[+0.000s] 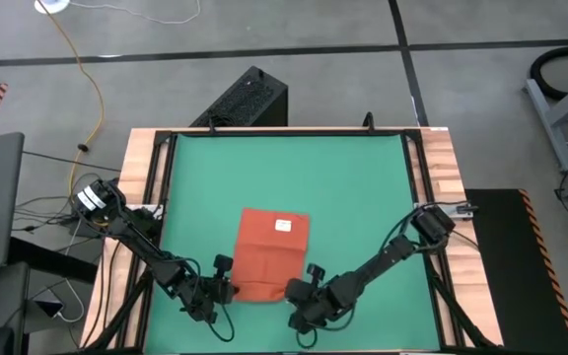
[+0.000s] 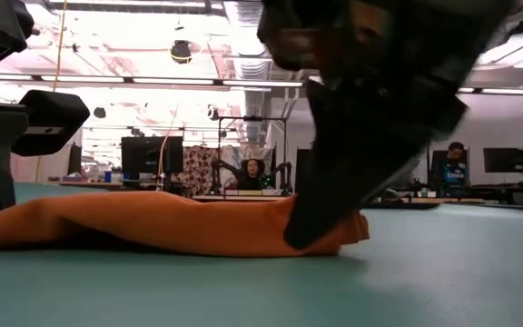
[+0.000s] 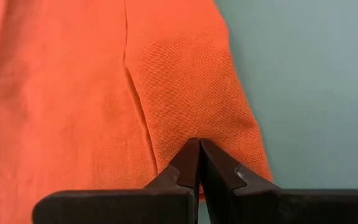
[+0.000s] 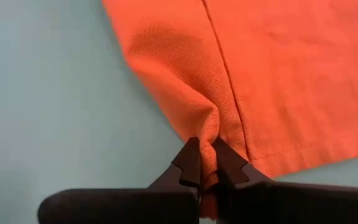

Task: Roll towel
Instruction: Roll the orange towel

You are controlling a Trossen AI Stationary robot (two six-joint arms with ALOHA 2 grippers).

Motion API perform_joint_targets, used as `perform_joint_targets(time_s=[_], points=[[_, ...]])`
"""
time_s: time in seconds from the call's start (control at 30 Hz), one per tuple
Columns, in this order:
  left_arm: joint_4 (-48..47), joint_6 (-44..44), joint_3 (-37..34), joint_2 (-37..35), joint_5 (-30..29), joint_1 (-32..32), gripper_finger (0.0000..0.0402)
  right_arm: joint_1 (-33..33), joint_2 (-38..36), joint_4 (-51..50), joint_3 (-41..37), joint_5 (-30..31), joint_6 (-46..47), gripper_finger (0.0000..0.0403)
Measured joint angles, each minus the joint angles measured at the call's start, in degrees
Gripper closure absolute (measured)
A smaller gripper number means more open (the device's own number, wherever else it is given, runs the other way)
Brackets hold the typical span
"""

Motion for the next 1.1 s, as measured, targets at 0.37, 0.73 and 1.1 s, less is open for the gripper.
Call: perform_joint_targets(time_s=[0.37,0.73,1.1], points=[[-0.04,1.57,0.0,0.0,1.54,-0.01,0.0401,-3.88,-3.64,-2.91,0.44,-13.69,10.67,0.0379],[-4.6,6.33,3.17,-0.37,1.62,-0.01,0.0401,-6.44,-4.3,-2.98,0.44,-18.91,10.87,0.0379],[-1.74,22.14,2.41,-4.78,-7.16,3.39,0.0401,-6.53,-5.68,-2.89,0.49,-21.78,11.28,0.0379]])
